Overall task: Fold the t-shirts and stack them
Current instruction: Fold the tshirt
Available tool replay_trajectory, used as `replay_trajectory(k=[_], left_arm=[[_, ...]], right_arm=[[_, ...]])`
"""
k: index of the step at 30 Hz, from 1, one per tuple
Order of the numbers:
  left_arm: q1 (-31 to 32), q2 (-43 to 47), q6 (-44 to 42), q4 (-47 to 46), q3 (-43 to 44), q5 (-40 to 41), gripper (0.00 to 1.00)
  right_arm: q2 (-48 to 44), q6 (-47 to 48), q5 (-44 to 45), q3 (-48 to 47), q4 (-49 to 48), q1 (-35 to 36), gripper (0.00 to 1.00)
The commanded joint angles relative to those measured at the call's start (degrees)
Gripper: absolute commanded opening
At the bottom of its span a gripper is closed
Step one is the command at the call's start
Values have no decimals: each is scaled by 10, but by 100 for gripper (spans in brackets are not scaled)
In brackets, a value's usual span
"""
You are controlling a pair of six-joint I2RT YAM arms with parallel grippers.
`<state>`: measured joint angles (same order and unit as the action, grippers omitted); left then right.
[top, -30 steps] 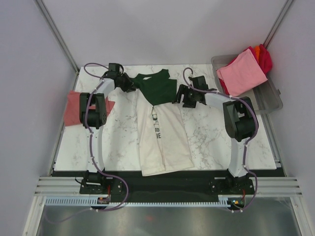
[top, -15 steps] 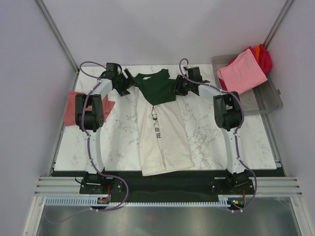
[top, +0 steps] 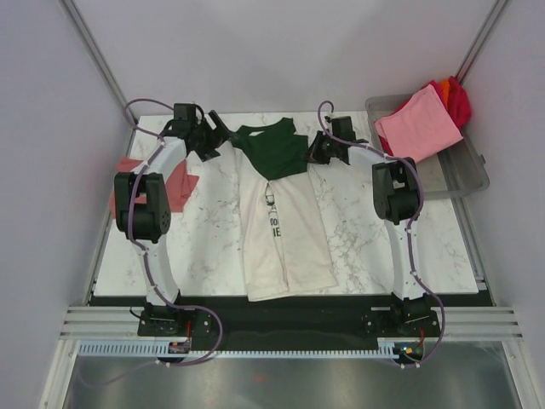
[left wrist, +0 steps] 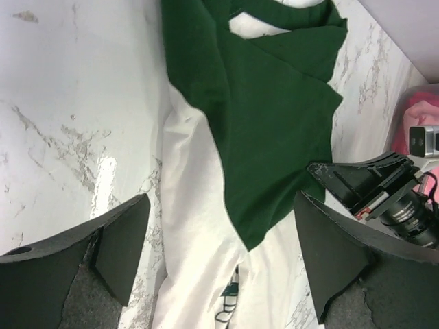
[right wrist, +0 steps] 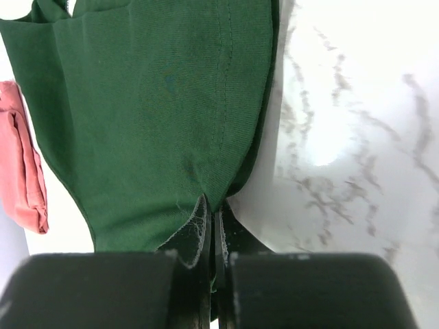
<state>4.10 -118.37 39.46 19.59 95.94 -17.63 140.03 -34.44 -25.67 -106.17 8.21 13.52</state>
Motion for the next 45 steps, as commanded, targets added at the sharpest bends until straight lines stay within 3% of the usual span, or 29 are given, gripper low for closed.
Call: replay_trajectory(k=[1, 11, 13, 14, 17, 20, 24, 27, 31, 32, 33, 36, 39, 45], left_arm=[[2, 45, -18, -16, -34, -5, 93], [6, 116, -22, -32, -115, -16, 93], [12, 146, -22, -34, -141, -16, 93], [14, 159, -25, -35, -150, -14, 93], [23, 218, -26, -34, -201, -1, 95], [23, 295, -25, -34, -281, 13, 100], [35, 378, -30, -39, -385, -1, 98], [57, 433, -28, -38, -464, -12, 95], [131, 488, -15, -26, -554, -3, 93], [150, 506, -8, -24, -565, 18, 93], [166, 513, -4, -23, -575, 24, 93], [207, 529, 11, -13, -610, 24, 90], [253, 538, 25, -7, -641, 19, 75], [313, 539, 58, -11, -666, 33, 76]], right_arm=[[-16, 2, 33, 33, 13, -35, 0], [-54, -24, 56, 100, -18, -82, 3], [-68, -26, 52, 114, -19, -82, 33], [-78, -26, 56, 124, -24, -82, 59], [-134, -13, 78, 170, -26, -82, 76], [-207, -2, 94, 236, -25, -82, 80], [-319, 8, 116, 385, -23, -75, 81], [-409, 15, 120, 470, -20, -60, 75], [-543, 14, 120, 624, -7, -41, 69], [-562, 8, 119, 645, 2, -33, 61], [-581, 3, 122, 675, 16, -18, 59], [-647, -5, 144, 707, 70, 28, 59], [-768, -38, 179, 770, 131, 75, 58], [-888, -68, 189, 813, 228, 111, 59]])
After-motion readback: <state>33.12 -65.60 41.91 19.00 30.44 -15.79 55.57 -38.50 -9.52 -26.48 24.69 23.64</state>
